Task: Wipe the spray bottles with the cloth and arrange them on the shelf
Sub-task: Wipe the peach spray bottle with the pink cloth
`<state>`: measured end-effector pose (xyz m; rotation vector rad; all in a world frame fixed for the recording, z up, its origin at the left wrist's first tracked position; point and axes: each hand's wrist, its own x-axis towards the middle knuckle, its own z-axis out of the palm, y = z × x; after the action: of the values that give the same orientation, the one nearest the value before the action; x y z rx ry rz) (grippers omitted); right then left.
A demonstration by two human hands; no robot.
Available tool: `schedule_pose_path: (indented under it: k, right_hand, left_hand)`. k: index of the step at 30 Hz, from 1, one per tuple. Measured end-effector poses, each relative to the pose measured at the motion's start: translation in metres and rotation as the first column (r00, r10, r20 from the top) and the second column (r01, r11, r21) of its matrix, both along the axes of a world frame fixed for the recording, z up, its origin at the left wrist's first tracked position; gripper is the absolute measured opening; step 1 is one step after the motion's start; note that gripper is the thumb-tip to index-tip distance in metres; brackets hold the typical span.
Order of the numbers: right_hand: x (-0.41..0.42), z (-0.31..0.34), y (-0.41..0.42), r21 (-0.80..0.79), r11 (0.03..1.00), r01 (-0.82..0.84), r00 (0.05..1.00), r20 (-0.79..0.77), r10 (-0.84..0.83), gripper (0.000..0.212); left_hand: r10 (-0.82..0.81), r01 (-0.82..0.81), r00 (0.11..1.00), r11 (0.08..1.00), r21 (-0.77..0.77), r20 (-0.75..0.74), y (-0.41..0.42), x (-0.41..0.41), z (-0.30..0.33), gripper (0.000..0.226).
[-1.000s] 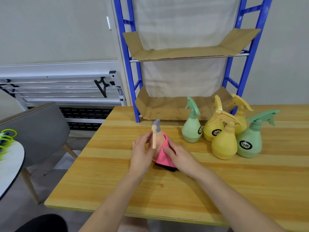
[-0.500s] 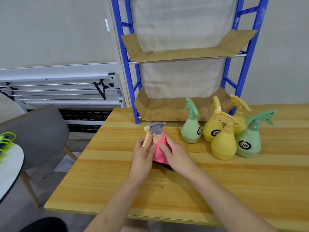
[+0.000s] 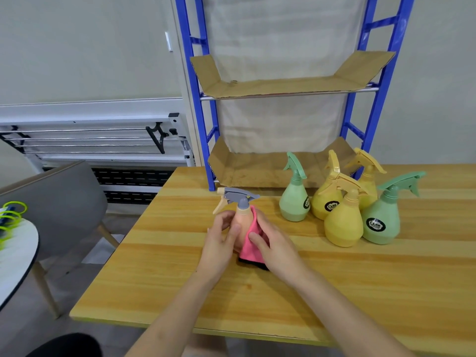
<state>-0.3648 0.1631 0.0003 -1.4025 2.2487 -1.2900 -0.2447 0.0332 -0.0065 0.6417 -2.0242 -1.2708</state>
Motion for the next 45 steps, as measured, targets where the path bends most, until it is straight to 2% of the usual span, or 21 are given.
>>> schedule_pose_path:
  k: [3,7,11,15,19,24,31,38,45]
  right_hand:
    - [-0.002,0.010,-0.008,-0.037,0.999,-0.006,1.000,-0.019,0.006,0.061]
    - [-0.008,0.012,-0.015,0.018,0.999,-0.037,0.999,-0.001,0.037,0.054]
    - [-0.010,0.009,-0.008,0.084,0.996,-0.034,0.999,0.037,0.031,0.054]
    - [-0.012,0.002,0.001,0.143,0.989,-0.035,0.999,-0.029,0.040,0.061]
    - [-0.005,-0.003,0.011,0.064,0.996,-0.056,0.995,-0.074,0.060,0.072]
    - [-0.005,0.011,0.001,0.016,0.997,-0.074,0.996,-0.047,0.074,0.069]
    - [-0.017,0.013,-0.004,0.105,0.987,-0.117,0.993,0.034,0.114,0.055]
    - [-0.016,0.003,0.009,0.153,0.982,-0.108,0.994,0.001,0.110,0.062]
    - [-0.011,0.013,0.004,0.025,0.989,-0.148,0.989,0.026,0.148,0.068]
  left_hand:
    - [-0.036,0.036,0.999,0.999,-0.019,0.006,0.000,0.000,0.003,0.029]
    - [0.048,-0.044,0.998,0.992,-0.116,0.028,-0.001,-0.002,0.002,0.032]
    - [0.048,-0.041,0.996,0.994,-0.103,0.074,-0.002,-0.003,0.002,0.044]
    - [0.028,-0.021,0.995,0.997,-0.080,0.091,-0.004,-0.003,0.005,0.048]
    - [-0.011,0.013,0.997,0.999,-0.039,0.070,-0.004,0.001,0.006,0.041]
    - [-0.039,0.063,0.988,0.985,-0.163,0.148,-0.007,0.002,0.013,0.038]
    - [0.046,-0.027,0.992,0.988,-0.154,0.117,-0.003,-0.001,0.014,0.037]
    - [0.035,-0.022,0.993,0.994,-0.111,0.115,0.007,0.002,0.014,0.035]
    - [0.053,-0.014,0.981,0.979,-0.206,0.186,0.005,0.000,0.013,0.041]
